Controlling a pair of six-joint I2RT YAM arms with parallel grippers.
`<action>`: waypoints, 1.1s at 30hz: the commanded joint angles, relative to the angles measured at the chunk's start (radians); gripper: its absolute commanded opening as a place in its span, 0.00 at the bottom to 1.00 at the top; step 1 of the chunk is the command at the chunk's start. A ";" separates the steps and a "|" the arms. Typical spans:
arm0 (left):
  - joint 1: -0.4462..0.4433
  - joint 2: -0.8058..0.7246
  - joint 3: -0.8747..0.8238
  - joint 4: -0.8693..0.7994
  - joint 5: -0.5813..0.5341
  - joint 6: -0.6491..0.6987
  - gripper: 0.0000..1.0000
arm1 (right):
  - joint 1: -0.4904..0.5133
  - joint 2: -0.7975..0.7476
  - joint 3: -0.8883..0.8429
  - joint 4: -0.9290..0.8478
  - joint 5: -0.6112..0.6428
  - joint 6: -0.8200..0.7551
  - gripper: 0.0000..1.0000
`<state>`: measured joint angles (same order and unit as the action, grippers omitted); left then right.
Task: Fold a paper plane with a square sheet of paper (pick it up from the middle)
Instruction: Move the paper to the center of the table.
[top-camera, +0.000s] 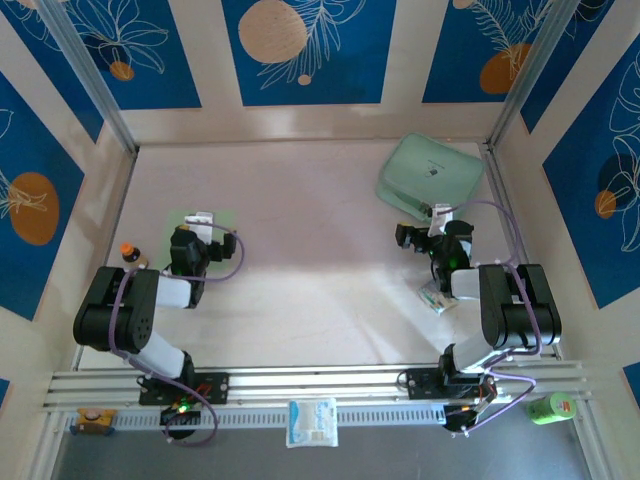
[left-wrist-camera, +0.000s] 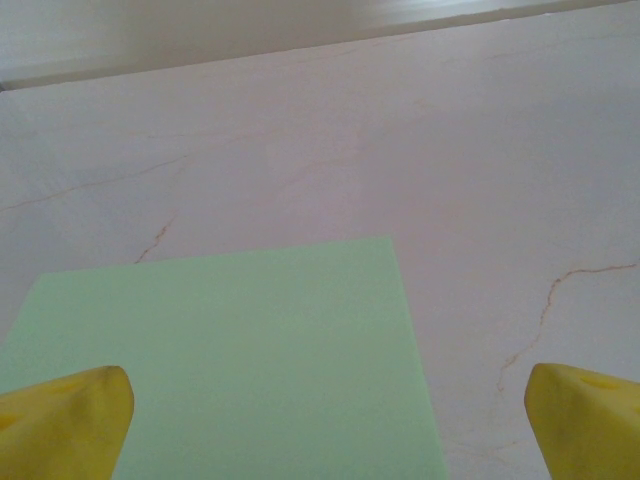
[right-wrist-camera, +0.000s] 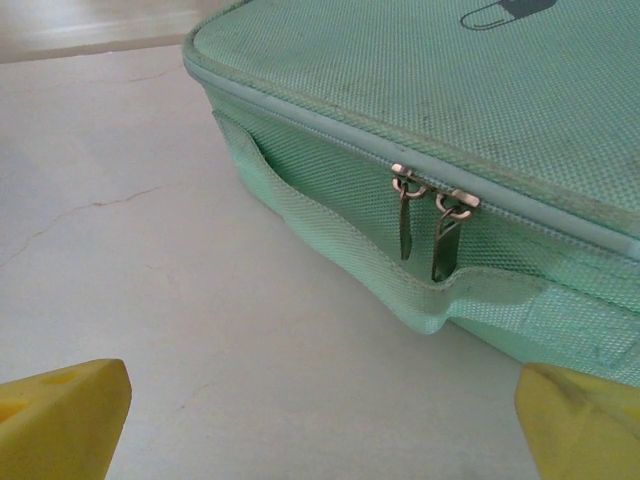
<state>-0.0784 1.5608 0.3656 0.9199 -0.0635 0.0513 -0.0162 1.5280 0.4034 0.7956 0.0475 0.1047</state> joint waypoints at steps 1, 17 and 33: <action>0.008 0.004 0.012 0.013 0.001 -0.004 1.00 | -0.004 -0.002 0.019 0.003 -0.023 0.000 0.99; 0.009 -0.008 -0.029 0.080 0.008 -0.004 1.00 | 0.017 -0.010 0.004 0.024 0.003 -0.019 0.99; 0.008 -0.407 0.164 -0.656 -0.151 -0.187 1.00 | 0.062 -0.369 0.216 -0.662 0.051 0.260 0.99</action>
<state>-0.0784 1.2144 0.4629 0.5308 -0.1711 -0.0624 0.0376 1.2255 0.5270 0.4118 0.1154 0.2062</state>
